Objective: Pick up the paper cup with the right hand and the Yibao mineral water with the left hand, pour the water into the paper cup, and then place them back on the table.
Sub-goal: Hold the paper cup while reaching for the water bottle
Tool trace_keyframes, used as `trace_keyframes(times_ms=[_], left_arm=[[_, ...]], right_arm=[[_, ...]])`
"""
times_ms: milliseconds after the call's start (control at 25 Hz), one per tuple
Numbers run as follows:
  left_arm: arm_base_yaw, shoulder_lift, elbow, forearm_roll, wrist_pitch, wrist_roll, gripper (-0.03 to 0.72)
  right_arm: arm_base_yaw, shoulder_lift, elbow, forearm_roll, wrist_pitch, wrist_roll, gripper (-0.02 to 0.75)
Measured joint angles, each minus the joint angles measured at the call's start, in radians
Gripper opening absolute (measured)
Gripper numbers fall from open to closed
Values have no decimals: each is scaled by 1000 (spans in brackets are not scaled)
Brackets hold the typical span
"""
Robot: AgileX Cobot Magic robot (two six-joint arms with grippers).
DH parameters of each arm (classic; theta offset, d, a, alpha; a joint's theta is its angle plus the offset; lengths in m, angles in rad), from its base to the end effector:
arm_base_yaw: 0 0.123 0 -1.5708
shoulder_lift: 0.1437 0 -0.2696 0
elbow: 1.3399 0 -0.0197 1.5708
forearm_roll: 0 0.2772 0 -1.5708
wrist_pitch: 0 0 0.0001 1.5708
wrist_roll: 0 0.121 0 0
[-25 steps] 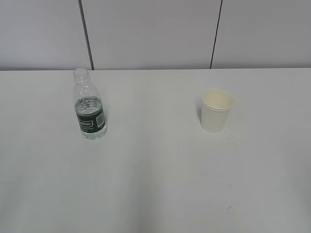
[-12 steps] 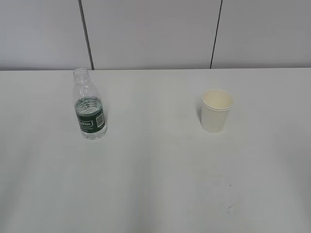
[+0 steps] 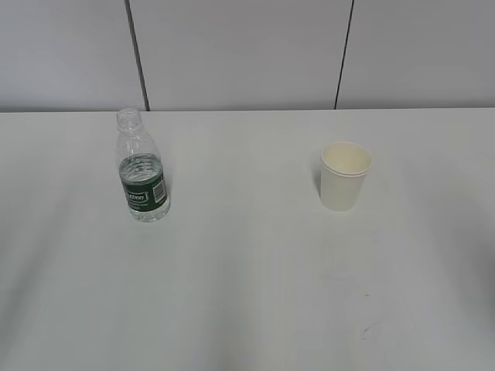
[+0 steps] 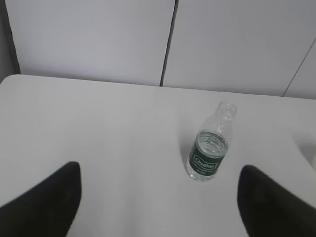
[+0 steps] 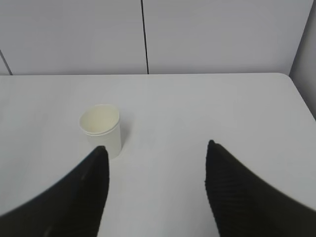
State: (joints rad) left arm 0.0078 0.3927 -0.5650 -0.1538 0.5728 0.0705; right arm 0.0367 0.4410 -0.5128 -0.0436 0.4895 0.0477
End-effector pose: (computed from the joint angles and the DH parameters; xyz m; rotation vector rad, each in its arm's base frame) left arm 0.1461 -0.0089 0.3143 -0.0057 1.8792 -0.1133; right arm 0.1602 0.0034 0.2958 -0.0122 1.9008 0.0117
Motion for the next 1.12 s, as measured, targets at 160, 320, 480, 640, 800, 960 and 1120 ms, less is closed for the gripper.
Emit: trace_keyframes(times_ms=[160, 320, 480, 640, 800, 960, 1120], left_arm=[[0, 59, 0, 0, -83, 73, 585], [0, 95, 0, -5, -189, 97, 585], [0, 158, 20, -51, -282, 104, 585], [-25, 225, 92, -78, -398, 108, 559], [-94, 277, 151, -86, -524, 109, 536], [-184, 346, 191, -89, -642, 109, 533], [-258, 422, 233, -89, -746, 109, 531]], right_arm=[[0, 120, 0, 0, -123, 0, 490], [0, 242, 0, 0, -215, 0, 490], [0, 349, 0, 4, -254, 2, 490], [0, 420, 0, 6, -314, 2, 490], [0, 480, 0, 5, -446, 4, 490], [0, 545, 25, 5, -605, 4, 490], [0, 613, 95, 5, -803, 4, 490]])
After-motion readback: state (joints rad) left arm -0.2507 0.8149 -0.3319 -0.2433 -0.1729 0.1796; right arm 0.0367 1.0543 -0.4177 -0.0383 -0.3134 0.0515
